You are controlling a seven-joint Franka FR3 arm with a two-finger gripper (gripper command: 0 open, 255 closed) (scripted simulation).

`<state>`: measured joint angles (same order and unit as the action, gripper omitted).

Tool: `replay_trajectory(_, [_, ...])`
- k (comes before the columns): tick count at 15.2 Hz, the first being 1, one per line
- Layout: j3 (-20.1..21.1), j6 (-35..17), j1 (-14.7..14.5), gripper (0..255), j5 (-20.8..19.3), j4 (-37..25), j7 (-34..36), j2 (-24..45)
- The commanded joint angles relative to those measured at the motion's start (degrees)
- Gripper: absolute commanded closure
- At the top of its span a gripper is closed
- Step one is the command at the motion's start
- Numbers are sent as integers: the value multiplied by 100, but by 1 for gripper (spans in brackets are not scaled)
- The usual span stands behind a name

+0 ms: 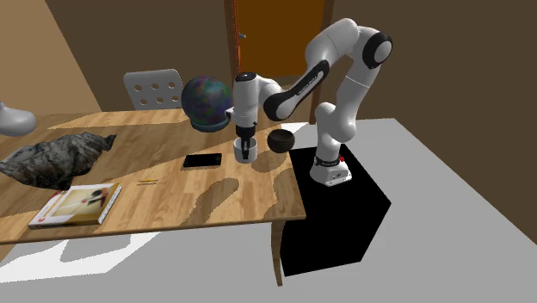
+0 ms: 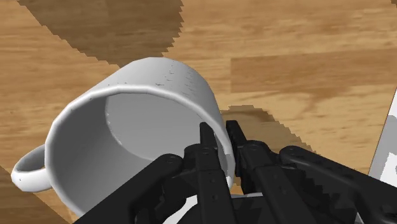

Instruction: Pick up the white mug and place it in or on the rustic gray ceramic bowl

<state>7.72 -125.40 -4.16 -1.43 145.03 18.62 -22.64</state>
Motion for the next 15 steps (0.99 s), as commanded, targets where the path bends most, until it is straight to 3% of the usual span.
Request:
replay_trajectory(1, [-5, 187, -8, 255, 13, -104, -12, -81])
replay_trajectory(15, [-58, 1338, -16, 255, 45, -945, -104, -396])
